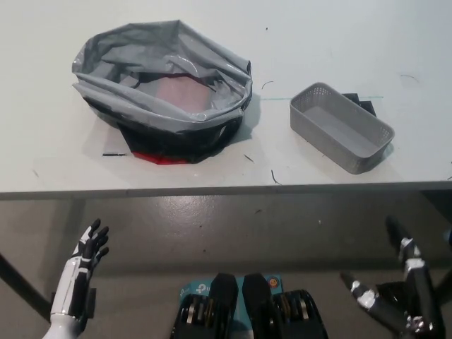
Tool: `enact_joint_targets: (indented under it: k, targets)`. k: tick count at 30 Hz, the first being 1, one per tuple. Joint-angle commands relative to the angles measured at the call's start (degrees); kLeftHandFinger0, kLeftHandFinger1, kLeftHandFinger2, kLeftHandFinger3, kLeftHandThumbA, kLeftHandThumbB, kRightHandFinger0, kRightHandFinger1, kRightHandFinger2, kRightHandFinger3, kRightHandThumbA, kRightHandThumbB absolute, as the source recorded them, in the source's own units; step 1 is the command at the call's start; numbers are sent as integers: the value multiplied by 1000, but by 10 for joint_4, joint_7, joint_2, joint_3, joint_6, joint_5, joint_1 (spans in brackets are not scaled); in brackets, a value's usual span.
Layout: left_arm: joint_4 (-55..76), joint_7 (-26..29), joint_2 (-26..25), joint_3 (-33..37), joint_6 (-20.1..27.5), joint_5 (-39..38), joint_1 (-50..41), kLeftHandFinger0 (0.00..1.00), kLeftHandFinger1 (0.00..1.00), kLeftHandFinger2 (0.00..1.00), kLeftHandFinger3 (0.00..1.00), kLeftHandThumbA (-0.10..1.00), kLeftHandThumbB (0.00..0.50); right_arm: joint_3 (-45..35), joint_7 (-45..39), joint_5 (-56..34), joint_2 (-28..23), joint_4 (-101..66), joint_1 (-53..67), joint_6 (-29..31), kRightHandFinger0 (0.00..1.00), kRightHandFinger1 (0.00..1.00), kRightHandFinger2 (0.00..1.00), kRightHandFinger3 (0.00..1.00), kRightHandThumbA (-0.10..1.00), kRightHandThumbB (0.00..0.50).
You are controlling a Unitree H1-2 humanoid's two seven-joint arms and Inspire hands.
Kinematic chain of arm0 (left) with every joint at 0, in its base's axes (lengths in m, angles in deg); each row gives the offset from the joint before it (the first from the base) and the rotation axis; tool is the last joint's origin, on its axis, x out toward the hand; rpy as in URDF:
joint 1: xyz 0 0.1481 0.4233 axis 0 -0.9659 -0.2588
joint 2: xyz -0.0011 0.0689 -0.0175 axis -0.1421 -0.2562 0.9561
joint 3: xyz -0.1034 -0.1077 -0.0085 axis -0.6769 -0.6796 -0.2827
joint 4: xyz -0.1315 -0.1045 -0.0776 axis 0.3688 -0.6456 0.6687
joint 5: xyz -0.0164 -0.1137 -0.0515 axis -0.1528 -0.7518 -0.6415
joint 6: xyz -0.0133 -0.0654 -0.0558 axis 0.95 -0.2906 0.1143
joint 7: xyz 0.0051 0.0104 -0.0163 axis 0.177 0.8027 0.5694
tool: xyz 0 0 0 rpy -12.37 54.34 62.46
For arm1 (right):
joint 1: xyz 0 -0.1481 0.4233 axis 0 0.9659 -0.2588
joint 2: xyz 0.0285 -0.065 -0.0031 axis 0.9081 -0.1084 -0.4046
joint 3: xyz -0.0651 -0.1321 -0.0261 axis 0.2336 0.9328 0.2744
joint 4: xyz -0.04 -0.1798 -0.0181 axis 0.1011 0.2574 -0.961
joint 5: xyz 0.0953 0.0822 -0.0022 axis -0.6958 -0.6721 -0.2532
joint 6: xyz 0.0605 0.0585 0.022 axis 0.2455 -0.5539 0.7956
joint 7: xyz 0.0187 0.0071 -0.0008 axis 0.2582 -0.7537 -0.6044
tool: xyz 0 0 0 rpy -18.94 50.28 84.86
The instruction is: Use the right hand to pick up a small rectangular container and put it into a plastic bag and lift the bag
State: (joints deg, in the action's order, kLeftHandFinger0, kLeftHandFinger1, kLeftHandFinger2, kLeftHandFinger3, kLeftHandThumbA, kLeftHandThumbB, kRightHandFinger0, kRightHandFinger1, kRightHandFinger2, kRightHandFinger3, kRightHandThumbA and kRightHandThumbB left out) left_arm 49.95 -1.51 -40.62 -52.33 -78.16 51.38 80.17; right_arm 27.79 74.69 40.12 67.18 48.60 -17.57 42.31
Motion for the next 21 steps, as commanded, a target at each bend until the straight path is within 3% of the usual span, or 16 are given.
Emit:
enact_joint_targets:
  k: [1, 6, 9, 12, 15, 21]
  targets:
    - [48, -34, -8, 18, 39, -19, -12, 1000, 1000, 1000, 1000, 1000, 500, -25, 3, 114, -11, -149, -77, -62, 1000, 1000, 1000, 1000, 936, 324]
    - [78, -47, -14, 33, 52, -14, -35, 1000, 1000, 1000, 1000, 1000, 500, -36, -45, 118, -39, -199, -169, -162, 1000, 1000, 1000, 1000, 996, 319]
    - [77, -54, -14, 36, 55, -26, -40, 1000, 1000, 1000, 1000, 1000, 500, -35, -88, 111, -66, -223, -219, -239, 1000, 1000, 1000, 1000, 944, 312]
    - [74, -54, -13, 35, 48, -26, -38, 1000, 1000, 1000, 1000, 1000, 500, -27, -143, 130, -115, -224, -299, -317, 1000, 1000, 1000, 1000, 951, 352]
    - [67, -49, -13, 37, 55, -11, -37, 1000, 1000, 1000, 1000, 1000, 500, -12, -178, 160, -154, -191, -365, -350, 1000, 1000, 1000, 1000, 949, 352]
    - [64, -50, -12, 38, 50, -4, -34, 1000, 1000, 1000, 1000, 1000, 500, 43, -218, 206, -193, -67, -492, -391, 1000, 1000, 1000, 1000, 981, 419]
